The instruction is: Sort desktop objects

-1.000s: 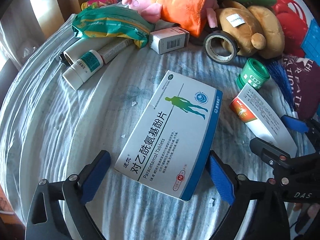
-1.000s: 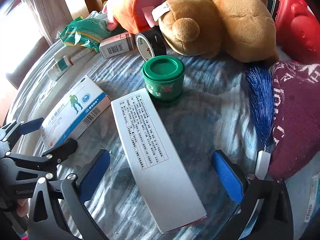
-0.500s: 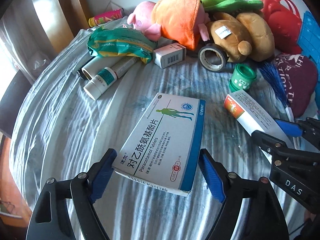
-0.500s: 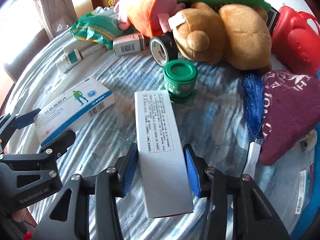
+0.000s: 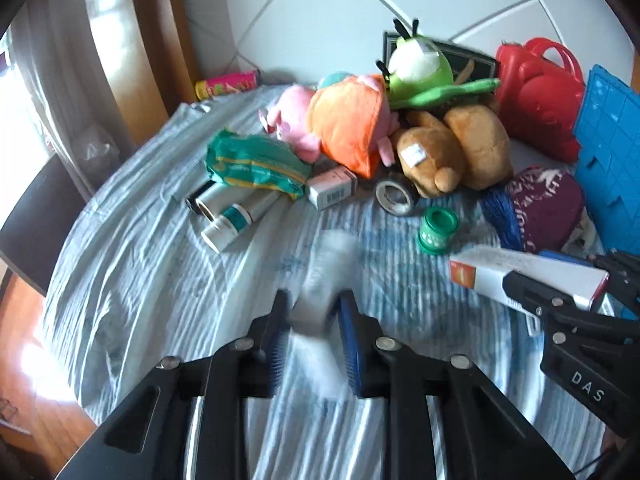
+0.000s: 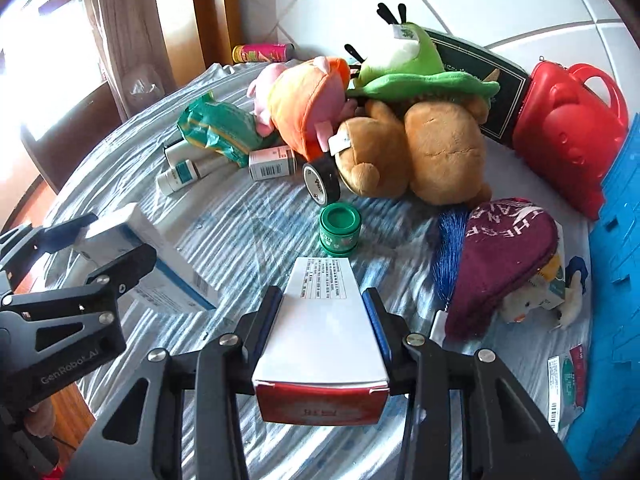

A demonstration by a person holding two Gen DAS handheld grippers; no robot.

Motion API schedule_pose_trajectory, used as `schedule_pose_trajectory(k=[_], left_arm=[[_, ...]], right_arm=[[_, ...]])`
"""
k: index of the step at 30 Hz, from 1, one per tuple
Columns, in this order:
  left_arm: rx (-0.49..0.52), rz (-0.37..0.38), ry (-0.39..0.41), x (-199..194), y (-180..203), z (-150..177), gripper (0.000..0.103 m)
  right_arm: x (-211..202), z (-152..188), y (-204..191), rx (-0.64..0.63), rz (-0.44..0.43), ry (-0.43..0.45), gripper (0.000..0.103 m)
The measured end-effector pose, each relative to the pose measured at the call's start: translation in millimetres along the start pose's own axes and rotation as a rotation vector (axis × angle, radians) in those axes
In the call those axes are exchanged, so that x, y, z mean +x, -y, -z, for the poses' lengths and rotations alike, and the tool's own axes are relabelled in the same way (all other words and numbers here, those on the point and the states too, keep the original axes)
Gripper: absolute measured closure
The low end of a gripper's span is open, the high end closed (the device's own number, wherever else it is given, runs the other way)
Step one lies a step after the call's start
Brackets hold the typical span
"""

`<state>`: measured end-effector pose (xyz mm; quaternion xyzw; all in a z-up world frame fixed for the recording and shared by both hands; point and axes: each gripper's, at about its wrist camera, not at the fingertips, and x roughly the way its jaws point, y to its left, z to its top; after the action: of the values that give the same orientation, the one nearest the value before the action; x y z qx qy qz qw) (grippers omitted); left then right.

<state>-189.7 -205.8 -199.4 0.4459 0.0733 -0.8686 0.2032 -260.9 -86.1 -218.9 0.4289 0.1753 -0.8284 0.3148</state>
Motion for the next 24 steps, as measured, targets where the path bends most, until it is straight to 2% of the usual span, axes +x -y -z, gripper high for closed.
schedule_pose_trajectory(k=[1,3,7,12,17,19,21,24], left_arm=[[-0.012,0.034,-0.039,5,-1,-2,0.08],[-0.003,0.027,-0.054,11,-1,1,0.077],[0.024,0.059,-0.121,34,-3,22,0.05],[0.046,0.049,-0.201,72,-1,46,0.044],[0.01,0.064,-0.216,86,0,44,0.044],[0.033,0.067,-0.205,83,2,40,0.043],[0.058,0.059,-0.195,79,3,36,0.038],[0.036,0.044,-0.201,75,-3,35,0.037]], right_arm=[[-3,-2,0,0.003,0.006,0.002,0.062],[-2,0,1,0.024,0.013,-0.01,0.062],[17,21,1,0.056,0.011,-0.077,0.062],[36,48,-1,0.105,0.001,-0.12,0.061],[41,55,2,0.117,0.004,-0.137,0.06],[42,57,4,0.117,0.011,-0.141,0.053],[45,57,6,0.119,0.006,-0.143,0.028],[47,54,7,0.114,-0.011,-0.136,0.027]])
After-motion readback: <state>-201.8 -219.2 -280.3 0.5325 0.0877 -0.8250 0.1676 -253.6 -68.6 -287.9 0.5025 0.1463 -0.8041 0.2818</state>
